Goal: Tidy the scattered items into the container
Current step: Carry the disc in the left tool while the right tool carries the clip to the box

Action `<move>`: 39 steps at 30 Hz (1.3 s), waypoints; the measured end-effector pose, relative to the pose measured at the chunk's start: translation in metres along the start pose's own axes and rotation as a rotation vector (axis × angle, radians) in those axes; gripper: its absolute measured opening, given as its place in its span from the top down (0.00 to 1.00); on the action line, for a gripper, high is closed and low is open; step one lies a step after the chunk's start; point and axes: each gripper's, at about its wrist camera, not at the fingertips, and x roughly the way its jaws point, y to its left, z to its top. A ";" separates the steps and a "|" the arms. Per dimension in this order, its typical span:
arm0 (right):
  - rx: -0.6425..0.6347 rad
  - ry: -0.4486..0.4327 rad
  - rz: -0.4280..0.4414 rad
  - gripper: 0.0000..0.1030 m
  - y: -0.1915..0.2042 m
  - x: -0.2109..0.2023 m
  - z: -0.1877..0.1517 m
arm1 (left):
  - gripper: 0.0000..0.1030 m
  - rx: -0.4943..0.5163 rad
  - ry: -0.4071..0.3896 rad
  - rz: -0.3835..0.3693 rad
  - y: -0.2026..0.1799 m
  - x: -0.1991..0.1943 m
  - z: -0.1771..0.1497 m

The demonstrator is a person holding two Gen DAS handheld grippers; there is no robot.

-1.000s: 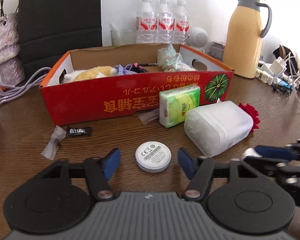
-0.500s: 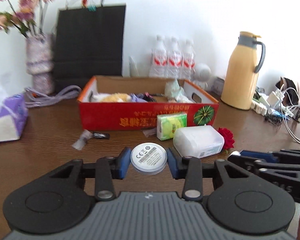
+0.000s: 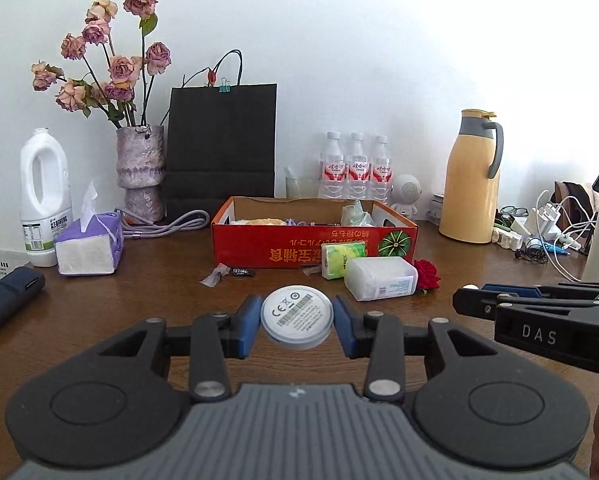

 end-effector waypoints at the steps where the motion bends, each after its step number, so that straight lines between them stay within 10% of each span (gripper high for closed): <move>1: 0.002 -0.007 0.003 0.76 0.000 -0.001 0.000 | 0.61 -0.001 0.001 -0.003 0.000 -0.001 0.000; 39: -0.049 -0.057 0.014 0.76 0.010 0.026 0.048 | 0.61 -0.110 -0.036 0.019 0.044 0.020 0.019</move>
